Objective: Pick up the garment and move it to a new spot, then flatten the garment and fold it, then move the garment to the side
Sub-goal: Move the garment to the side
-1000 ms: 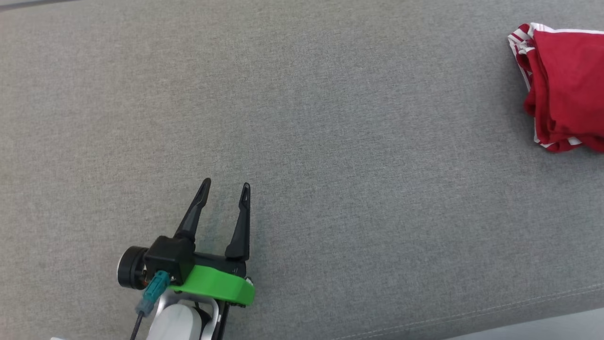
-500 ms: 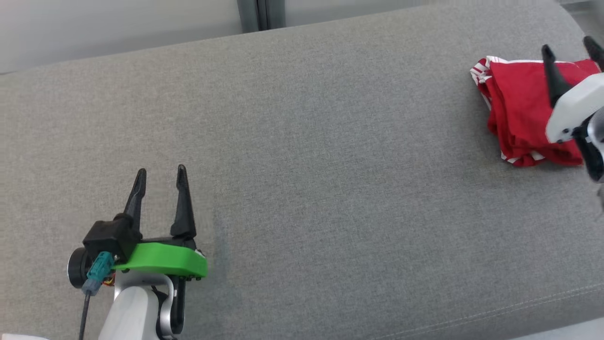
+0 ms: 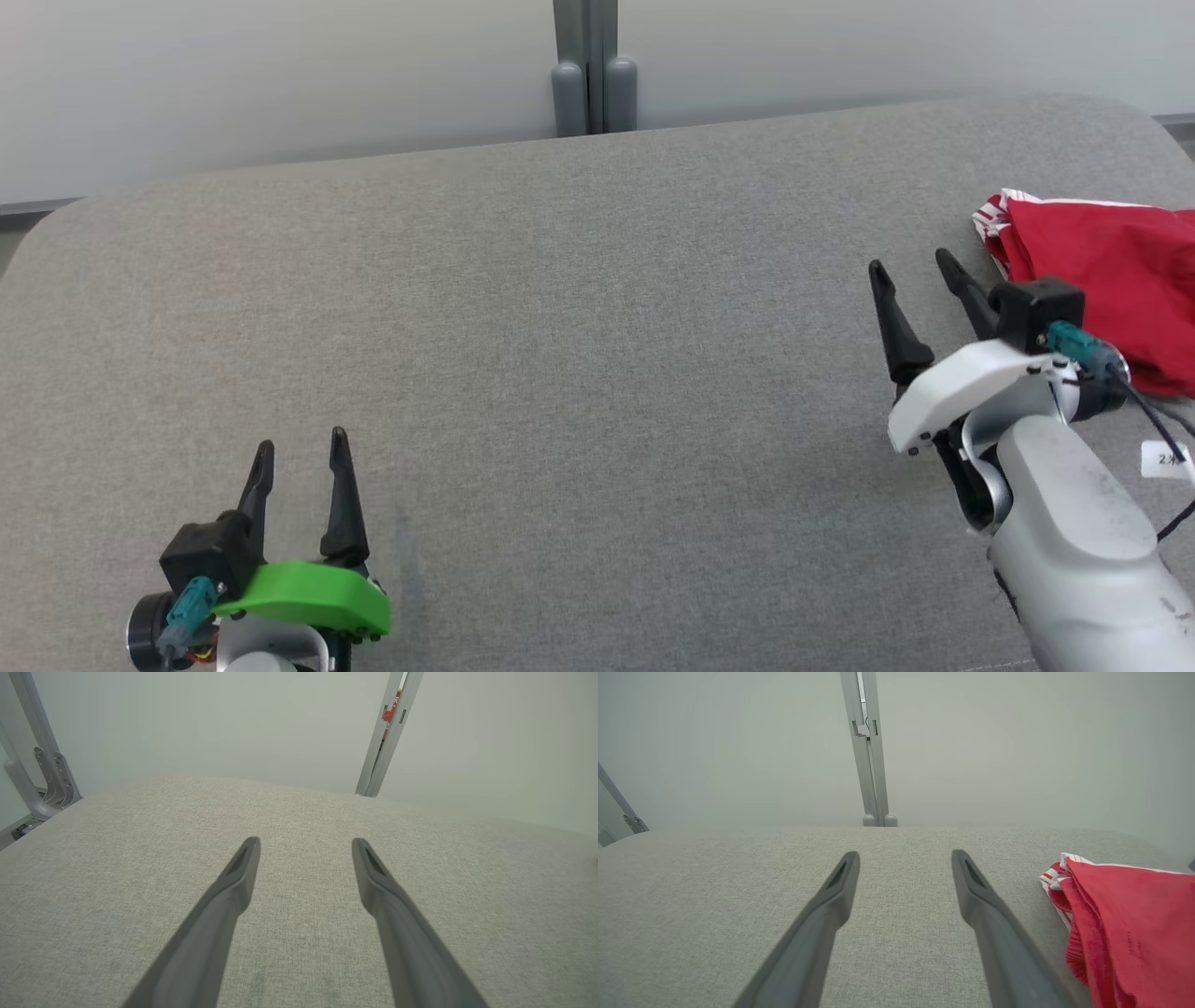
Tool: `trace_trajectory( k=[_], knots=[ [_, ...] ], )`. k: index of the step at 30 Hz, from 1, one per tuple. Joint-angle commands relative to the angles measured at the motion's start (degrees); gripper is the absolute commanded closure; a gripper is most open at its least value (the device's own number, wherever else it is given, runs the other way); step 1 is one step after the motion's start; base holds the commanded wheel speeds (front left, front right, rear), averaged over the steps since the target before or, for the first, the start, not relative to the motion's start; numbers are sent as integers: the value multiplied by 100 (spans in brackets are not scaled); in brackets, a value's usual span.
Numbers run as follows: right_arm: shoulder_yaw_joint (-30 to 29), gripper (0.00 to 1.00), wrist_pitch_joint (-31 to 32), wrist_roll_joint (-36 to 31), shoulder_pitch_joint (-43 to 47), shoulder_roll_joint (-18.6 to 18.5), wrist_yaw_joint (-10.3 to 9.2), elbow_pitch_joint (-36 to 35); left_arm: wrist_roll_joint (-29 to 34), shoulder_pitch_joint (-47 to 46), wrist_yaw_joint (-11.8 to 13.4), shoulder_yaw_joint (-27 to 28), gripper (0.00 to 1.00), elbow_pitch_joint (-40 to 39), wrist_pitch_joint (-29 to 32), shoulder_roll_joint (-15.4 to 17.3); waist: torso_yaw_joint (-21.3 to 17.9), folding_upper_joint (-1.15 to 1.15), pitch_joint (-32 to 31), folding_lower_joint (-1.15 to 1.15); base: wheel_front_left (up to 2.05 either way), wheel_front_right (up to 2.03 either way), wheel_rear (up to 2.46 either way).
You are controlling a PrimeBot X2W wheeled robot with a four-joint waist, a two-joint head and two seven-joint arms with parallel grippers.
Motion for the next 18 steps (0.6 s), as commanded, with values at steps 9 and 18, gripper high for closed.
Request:
trace_trajectory(
  k=[9,18],
  knots=[
    [-690,0,-48,-902,1565,716,-9,-1321,20,569,-64,-20,0,-183,-1,-75,183,0,-351,0,0,0,0],
    [-530,0,-49,-847,2622,916,-10,-2255,50,796,63,-99,0,-397,-1,-98,48,0,-513,0,0,0,0]
  ],
)
